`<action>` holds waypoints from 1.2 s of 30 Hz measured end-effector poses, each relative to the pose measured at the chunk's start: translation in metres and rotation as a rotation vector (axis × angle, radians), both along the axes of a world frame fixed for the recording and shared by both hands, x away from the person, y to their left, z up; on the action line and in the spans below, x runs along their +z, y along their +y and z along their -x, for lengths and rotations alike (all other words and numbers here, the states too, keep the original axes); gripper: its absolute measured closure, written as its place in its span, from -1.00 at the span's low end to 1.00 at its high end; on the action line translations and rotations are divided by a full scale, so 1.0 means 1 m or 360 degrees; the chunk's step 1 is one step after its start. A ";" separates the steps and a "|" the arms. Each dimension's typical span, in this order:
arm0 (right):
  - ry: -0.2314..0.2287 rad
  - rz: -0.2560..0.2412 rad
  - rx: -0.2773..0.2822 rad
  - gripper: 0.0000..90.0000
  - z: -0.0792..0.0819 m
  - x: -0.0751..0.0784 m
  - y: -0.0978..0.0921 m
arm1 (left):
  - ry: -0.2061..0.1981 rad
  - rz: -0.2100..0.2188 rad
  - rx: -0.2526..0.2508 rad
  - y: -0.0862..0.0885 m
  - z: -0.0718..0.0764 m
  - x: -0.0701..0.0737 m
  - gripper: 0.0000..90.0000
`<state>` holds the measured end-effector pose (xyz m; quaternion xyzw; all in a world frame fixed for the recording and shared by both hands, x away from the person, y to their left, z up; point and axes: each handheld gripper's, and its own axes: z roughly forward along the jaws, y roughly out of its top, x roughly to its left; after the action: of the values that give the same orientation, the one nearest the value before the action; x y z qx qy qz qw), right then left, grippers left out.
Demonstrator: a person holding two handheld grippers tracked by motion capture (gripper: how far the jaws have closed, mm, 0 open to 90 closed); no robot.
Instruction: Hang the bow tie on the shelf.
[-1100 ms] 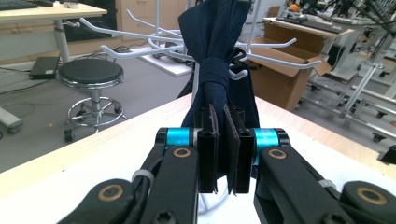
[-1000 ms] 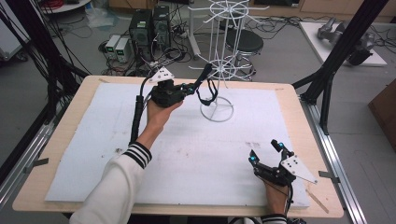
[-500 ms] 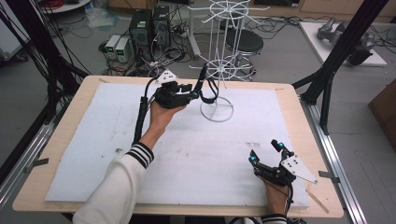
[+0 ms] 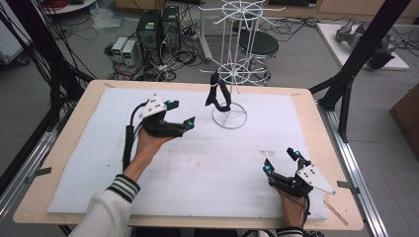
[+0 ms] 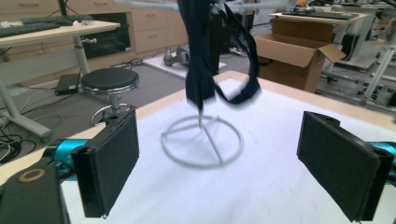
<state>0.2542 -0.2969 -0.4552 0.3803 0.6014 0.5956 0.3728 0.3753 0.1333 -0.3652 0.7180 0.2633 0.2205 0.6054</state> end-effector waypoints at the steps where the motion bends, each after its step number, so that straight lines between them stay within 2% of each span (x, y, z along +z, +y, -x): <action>1: -0.0004 0.0001 0.0000 -0.76 0.000 0.000 0.000 | -0.0016 -0.0003 0.0014 0.009 0.008 -0.004 -0.70; 5: 0.0003 0.0000 -0.0002 -0.76 0.000 0.000 0.000 | -0.0073 0.0011 0.0031 0.051 0.038 -0.020 -0.70; 10: 0.0008 0.0007 0.0000 -0.76 0.000 0.000 0.001 | -0.0141 0.0096 0.0143 0.110 0.072 -0.041 -0.70; 14: 0.0004 0.0015 0.0000 -0.76 -0.001 0.000 0.001 | -0.0208 0.0139 0.0197 0.142 0.094 -0.057 -0.70; 16: 0.0005 0.0012 0.0000 -0.76 -0.001 0.000 0.001 | -0.0215 0.0177 0.0231 0.153 0.100 -0.063 -0.70; 21: 0.0004 0.0016 -0.0002 -0.76 -0.001 0.000 0.001 | -0.0233 0.0235 0.0300 0.161 0.106 -0.080 -0.70; 23: 0.0004 0.0017 -0.0004 -0.76 -0.001 0.000 0.001 | -0.0242 0.0241 0.0303 0.161 0.107 -0.083 -0.70; 27: 0.0003 0.0019 -0.0001 -0.76 -0.001 0.000 0.001 | -0.0219 0.0238 0.0323 0.161 0.105 -0.090 -0.70; 30: 0.0004 0.0016 -0.0004 -0.76 0.000 0.000 0.001 | -0.0220 0.0266 0.0360 0.163 0.105 -0.090 -0.70; 33: 0.0004 0.0013 -0.0002 -0.76 0.000 0.000 0.001 | -0.0246 0.0232 0.0380 0.160 0.106 -0.090 -0.70; 36: 0.0003 0.0014 -0.0002 -0.76 0.000 0.000 0.001 | -0.0249 0.0238 0.0406 0.161 0.107 -0.090 -0.70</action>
<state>0.2544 -0.2961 -0.4551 0.3795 0.6041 0.5924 0.3743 0.2686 0.2942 -0.4555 0.6124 0.3202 0.3306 0.6427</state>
